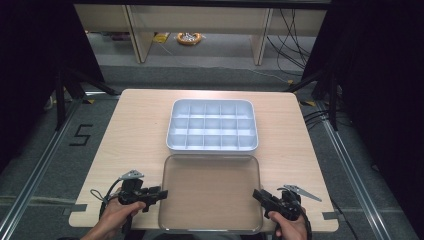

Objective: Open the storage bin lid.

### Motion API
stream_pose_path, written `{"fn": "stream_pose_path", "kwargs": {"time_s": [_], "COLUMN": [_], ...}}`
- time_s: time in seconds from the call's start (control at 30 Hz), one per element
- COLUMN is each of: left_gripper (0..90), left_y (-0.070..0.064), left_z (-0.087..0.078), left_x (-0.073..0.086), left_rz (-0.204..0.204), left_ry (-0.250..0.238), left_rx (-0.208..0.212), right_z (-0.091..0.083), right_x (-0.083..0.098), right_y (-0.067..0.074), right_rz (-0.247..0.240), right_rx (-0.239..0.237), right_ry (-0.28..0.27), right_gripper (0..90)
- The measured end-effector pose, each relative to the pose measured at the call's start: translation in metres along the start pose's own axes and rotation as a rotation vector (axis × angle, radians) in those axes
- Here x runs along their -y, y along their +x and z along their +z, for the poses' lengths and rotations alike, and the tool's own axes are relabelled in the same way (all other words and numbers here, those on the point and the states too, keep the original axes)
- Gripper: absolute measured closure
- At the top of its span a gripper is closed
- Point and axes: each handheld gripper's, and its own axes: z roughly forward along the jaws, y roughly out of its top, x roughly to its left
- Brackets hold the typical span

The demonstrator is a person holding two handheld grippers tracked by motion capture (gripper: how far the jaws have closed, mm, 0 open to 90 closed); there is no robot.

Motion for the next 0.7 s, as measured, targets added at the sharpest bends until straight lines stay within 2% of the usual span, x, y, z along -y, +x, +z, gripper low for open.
{"fn": "stream_pose_path", "kwargs": {"time_s": [0.03,0.07,0.1,0.13,0.17,0.2,0.23,0.27,0.3,0.33,0.37,0.4,0.43,0.47,0.5,0.57,0.6,0.63,0.67,0.7], "left_gripper": [56.9,56.9,56.9,56.7,56.4,56.4,56.0,55.4,54.7,53.4,53.4,53.4,53.4,53.3,53.3,52.9,51.8,50.2,49.5,49.4], "left_y": [0.000,0.000,0.000,0.000,0.000,0.000,0.000,0.000,-0.001,-0.002,-0.002,-0.002,-0.002,-0.002,-0.003,-0.003,-0.003,-0.004,-0.003,-0.003], "left_z": [0.000,0.000,0.001,0.001,0.001,0.002,0.002,0.003,0.003,0.004,0.004,0.004,0.004,0.005,0.006,0.006,0.007,0.008,0.008,0.009], "left_x": [0.000,0.000,0.000,0.000,0.000,0.000,0.000,0.000,0.000,0.001,0.001,0.001,0.001,0.001,0.002,0.001,0.001,0.001,0.002,0.002], "left_rz": [0.001,0.003,0.002,0.002,0.000,-0.001,0.002,0.013,0.022,0.039,0.039,0.042,0.041,0.042,0.048,0.054,0.073,0.074,0.077,0.074], "left_ry": [0.001,0.004,0.005,0.005,0.005,0.005,0.007,0.014,0.015,0.019,0.019,0.023,0.022,0.022,0.022,0.029,0.041,0.045,0.052,0.050], "left_rx": [0.000,-0.001,-0.002,-0.002,-0.003,-0.002,-0.003,-0.009,-0.018,-0.038,-0.038,-0.040,-0.039,-0.041,-0.042,-0.047,-0.047,-0.049,-0.051,-0.049], "right_z": [0.002,0.004,0.000,0.000,0.003,0.003,0.002,0.003,-0.002,0.005,0.005,0.006,0.004,0.004,0.006,0.008,0.006,0.009,0.007,0.007], "right_x": [0.000,0.000,0.001,0.001,0.000,0.000,0.001,0.001,0.000,0.001,0.001,0.000,0.000,0.000,-0.001,-0.001,0.000,-0.001,0.000,0.000], "right_y": [-0.001,-0.004,0.004,0.004,-0.002,-0.002,0.004,0.003,0.012,0.002,0.002,-0.001,0.004,0.003,-0.003,-0.003,0.005,-0.003,0.005,0.009], "right_rz": [-0.005,-0.042,0.061,0.061,-0.015,-0.015,0.058,0.053,0.174,0.032,0.032,-0.010,0.050,0.032,-0.045,-0.057,0.033,-0.072,0.030,0.077], "right_rx": [0.014,0.021,0.020,0.020,0.022,0.022,0.022,0.021,0.034,0.049,0.049,0.039,0.047,0.037,0.051,0.068,0.070,0.079,0.081,0.081], "right_ry": [0.005,-0.016,0.037,0.037,0.011,0.011,0.037,0.034,0.107,0.030,0.030,0.021,0.048,0.027,0.019,0.023,0.059,0.029,0.063,0.072], "right_gripper": [61.9,61.7,61.2,61.2,60.9,60.9,60.8,60.5,60.4,60.0,60.0,59.9,59.7,59.5,58.8,58.2,57.9,57.5,57.3,57.2]}}
